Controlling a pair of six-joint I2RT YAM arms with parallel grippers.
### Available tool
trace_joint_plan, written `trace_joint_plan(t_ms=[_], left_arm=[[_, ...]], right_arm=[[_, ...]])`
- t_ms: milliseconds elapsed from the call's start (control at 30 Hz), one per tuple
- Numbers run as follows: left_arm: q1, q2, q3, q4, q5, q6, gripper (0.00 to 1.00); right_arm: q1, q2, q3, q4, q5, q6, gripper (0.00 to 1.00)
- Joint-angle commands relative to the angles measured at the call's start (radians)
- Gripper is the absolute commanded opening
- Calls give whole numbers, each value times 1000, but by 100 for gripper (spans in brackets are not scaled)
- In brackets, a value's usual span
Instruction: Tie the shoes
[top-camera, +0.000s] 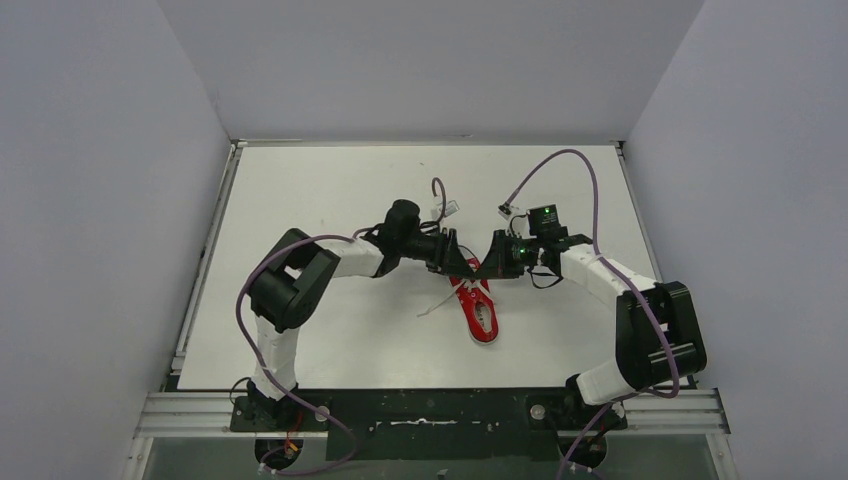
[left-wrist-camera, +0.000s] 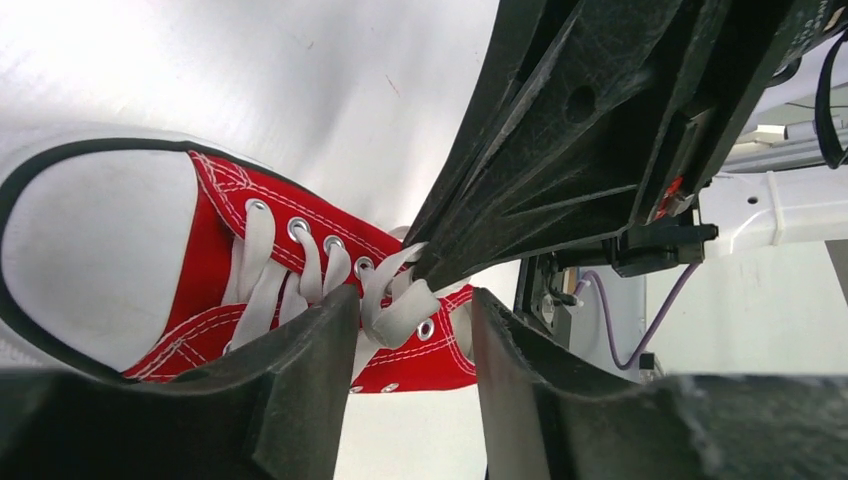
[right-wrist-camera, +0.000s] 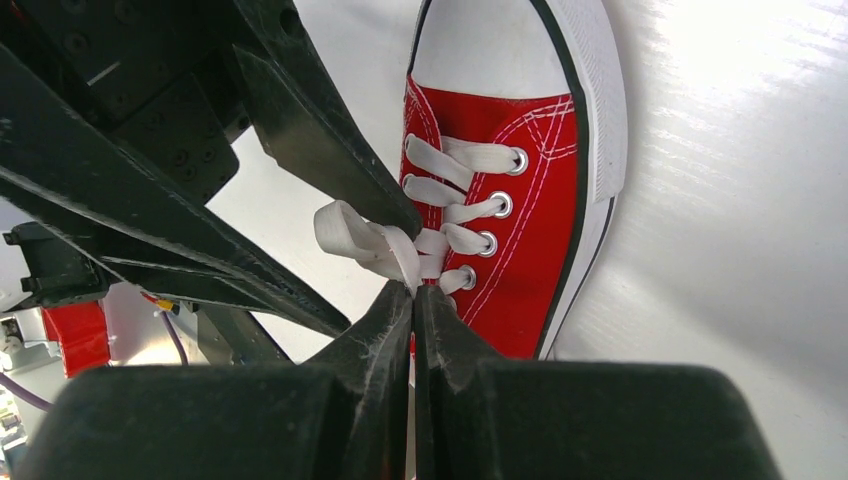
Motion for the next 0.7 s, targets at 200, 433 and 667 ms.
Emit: trace_joint_plan(t_ms=[200,433,667], left_arm=[[-12,14,63,-90,-3,129,31],[-24,5,100,-221,-85,222,1],[-24,15,107,-192,-94,187,0]], right_arm=[[0,-21,-2,55,-24,11,0],[0,-24,-8,69,-83,71,4],[2,-18,-59,203,-209,231,27]])
